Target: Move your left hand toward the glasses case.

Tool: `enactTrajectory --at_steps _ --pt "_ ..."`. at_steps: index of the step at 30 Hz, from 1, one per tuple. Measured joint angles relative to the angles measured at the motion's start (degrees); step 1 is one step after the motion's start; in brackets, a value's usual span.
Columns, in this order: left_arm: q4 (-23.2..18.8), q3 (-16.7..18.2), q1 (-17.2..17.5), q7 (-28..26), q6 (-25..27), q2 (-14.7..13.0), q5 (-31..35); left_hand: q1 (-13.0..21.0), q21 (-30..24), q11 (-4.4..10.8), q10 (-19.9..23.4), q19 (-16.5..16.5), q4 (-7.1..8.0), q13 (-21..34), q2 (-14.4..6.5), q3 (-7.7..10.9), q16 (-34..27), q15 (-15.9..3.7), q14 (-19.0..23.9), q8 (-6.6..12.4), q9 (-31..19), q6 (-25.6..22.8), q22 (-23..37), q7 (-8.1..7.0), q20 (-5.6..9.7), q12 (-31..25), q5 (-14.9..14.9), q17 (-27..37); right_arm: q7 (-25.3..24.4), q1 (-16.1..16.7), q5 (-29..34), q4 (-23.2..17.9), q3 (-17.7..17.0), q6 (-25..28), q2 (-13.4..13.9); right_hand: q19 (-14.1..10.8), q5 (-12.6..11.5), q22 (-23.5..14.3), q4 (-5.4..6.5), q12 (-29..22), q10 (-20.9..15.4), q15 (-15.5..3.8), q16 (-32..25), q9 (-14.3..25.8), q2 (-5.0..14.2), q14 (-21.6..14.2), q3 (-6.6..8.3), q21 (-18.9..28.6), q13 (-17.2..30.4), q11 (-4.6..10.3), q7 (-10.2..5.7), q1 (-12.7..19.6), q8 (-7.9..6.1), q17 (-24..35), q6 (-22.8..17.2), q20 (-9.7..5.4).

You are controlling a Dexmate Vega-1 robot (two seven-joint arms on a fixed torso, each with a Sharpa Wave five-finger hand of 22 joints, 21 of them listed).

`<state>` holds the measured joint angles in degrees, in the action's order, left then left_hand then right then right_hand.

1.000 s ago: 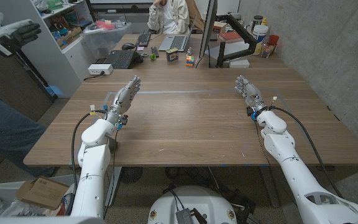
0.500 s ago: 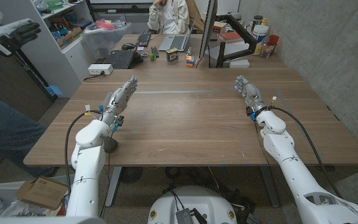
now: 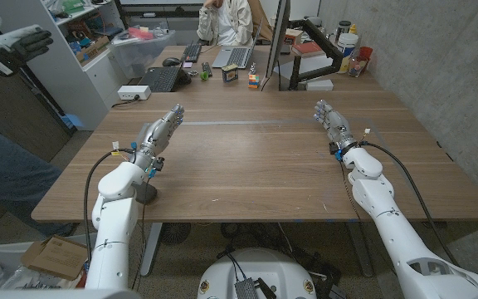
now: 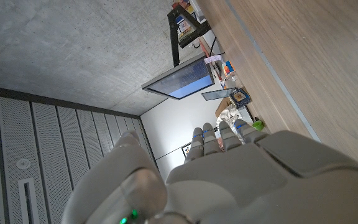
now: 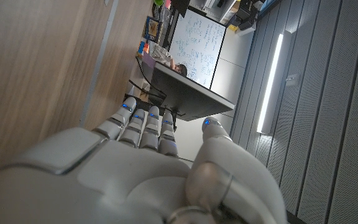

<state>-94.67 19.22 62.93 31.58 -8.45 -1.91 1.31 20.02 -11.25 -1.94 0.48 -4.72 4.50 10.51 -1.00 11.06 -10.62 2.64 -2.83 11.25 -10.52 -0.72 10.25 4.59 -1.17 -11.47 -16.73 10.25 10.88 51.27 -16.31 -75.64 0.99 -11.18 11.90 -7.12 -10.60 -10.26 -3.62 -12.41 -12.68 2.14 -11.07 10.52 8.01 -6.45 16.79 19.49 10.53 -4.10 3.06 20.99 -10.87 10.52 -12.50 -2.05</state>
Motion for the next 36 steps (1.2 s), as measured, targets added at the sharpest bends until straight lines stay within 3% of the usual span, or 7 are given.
enactTrajectory --at_steps 36 --pt "-3.5 0.4 2.7 1.1 0.5 -1.5 1.2 0.3 0.0 0.00 0.0 0.0 -0.18 0.0 -0.3 -0.18 0.0 -0.30 0.3 0.00 0.0 -0.2 0.0 -0.20 0.02 0.0 0.3 0.0 -1.6 1.6 -0.8 -2.1 -0.3 -0.1 0.9 0.0 0.0 0.0 0.00 0.0 0.0 -0.20 0.0 0.0 0.00 -0.2 0.00 -0.4 0.0 0.00 0.00 0.0 0.00 0.0 0.0 0.00"
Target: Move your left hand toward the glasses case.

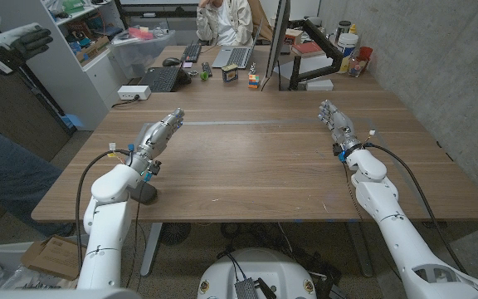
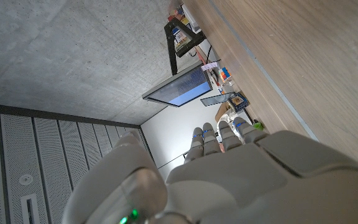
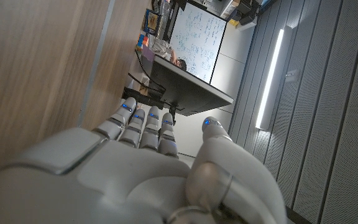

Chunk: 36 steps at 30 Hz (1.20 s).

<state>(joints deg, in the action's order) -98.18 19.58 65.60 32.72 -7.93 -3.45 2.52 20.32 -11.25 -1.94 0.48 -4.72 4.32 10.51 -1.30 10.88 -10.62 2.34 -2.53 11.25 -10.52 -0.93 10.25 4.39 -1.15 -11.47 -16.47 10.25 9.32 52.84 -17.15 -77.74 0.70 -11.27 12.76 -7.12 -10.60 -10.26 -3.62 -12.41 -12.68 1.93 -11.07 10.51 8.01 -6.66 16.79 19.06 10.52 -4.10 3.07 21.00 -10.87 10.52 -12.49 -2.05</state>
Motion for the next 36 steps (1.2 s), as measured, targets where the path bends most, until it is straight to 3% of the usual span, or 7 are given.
enactTrajectory --at_steps 36 --pt "-3.7 1.2 2.5 1.2 -2.1 -1.2 0.7 0.7 0.0 0.00 0.0 -0.3 -0.15 0.3 -0.2 -0.15 0.0 0.00 0.0 0.00 0.0 0.0 0.0 0.00 -0.30 0.0 0.0 0.0 0.1 -3.1 0.9 3.4 0.6 -0.7 -0.9 0.0 0.0 0.0 -0.24 0.0 0.0 0.00 0.0 0.0 0.00 0.0 0.24 -0.4 0.0 0.00 0.00 0.0 0.00 0.0 0.0 0.00"
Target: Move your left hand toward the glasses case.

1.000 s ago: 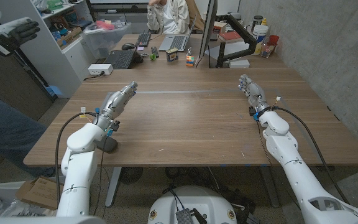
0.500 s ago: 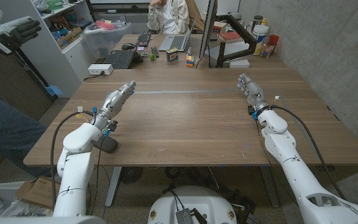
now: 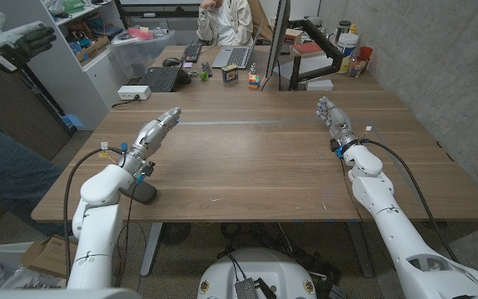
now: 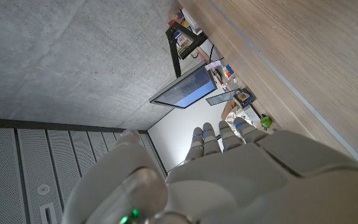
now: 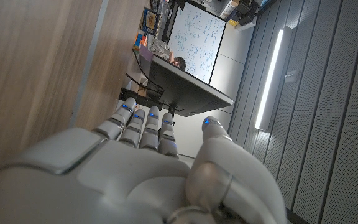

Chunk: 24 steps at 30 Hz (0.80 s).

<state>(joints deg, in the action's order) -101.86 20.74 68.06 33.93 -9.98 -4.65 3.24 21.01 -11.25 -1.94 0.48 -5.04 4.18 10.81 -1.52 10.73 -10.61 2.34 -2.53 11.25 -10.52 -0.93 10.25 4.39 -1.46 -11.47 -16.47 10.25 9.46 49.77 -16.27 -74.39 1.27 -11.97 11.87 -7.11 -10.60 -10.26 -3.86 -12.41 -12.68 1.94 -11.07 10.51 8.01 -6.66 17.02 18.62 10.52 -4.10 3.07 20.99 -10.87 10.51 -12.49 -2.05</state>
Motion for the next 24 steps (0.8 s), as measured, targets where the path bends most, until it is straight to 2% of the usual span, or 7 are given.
enactTrajectory --at_steps 17,24 --pt "-1.7 1.0 1.8 0.4 -0.5 -0.1 -0.1 0.0 0.0 0.00 0.0 0.0 0.00 0.0 0.0 0.00 0.0 0.00 0.0 0.00 0.0 0.0 0.0 0.00 0.00 0.0 0.0 0.0 0.3 -0.9 0.5 1.1 0.1 -0.3 -0.5 -0.3 0.0 0.0 0.00 0.0 0.0 0.00 0.0 0.0 0.00 0.0 0.00 -0.4 0.0 0.00 0.00 0.0 0.00 0.0 0.0 -0.32" --pt "-2.4 1.4 2.6 0.6 -0.7 -0.1 -0.1 0.5 0.0 0.00 0.0 0.0 -0.48 0.0 -0.1 0.01 0.0 0.00 0.0 0.00 0.0 0.0 0.0 0.00 0.00 0.0 0.0 0.0 0.3 -1.0 0.8 1.2 0.1 -0.3 -0.6 -0.3 0.0 0.0 0.00 0.0 0.0 0.00 0.0 0.0 0.00 0.0 0.00 -0.4 0.0 0.00 0.00 0.0 0.00 0.0 0.0 -0.32"
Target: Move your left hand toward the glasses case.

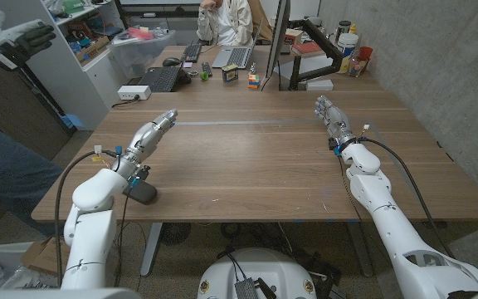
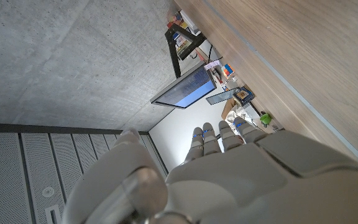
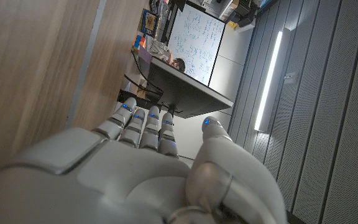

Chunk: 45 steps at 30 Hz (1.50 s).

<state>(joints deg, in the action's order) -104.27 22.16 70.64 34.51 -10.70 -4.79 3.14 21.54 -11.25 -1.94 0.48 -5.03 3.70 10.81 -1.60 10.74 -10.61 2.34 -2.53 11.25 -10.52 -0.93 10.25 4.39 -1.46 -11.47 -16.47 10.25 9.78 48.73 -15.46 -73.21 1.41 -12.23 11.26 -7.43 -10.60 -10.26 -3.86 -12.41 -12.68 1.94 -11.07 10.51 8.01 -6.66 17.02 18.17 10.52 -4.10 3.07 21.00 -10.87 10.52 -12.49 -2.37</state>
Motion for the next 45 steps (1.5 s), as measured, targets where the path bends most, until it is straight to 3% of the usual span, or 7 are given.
enactTrajectory --at_steps 45 --pt "-4.1 2.1 4.1 -0.2 -3.1 -0.2 1.9 1.4 0.0 0.00 0.0 -0.3 -0.89 0.0 0.1 0.05 0.0 0.00 0.0 0.00 0.0 -0.3 0.0 -0.31 -0.32 0.0 0.4 0.0 -0.1 -1.6 1.5 1.7 0.6 0.3 -1.0 -0.3 0.0 0.0 0.00 0.0 0.0 0.00 0.0 0.3 0.00 0.0 0.00 -0.4 0.0 0.00 0.00 0.0 0.00 0.0 0.0 0.32"
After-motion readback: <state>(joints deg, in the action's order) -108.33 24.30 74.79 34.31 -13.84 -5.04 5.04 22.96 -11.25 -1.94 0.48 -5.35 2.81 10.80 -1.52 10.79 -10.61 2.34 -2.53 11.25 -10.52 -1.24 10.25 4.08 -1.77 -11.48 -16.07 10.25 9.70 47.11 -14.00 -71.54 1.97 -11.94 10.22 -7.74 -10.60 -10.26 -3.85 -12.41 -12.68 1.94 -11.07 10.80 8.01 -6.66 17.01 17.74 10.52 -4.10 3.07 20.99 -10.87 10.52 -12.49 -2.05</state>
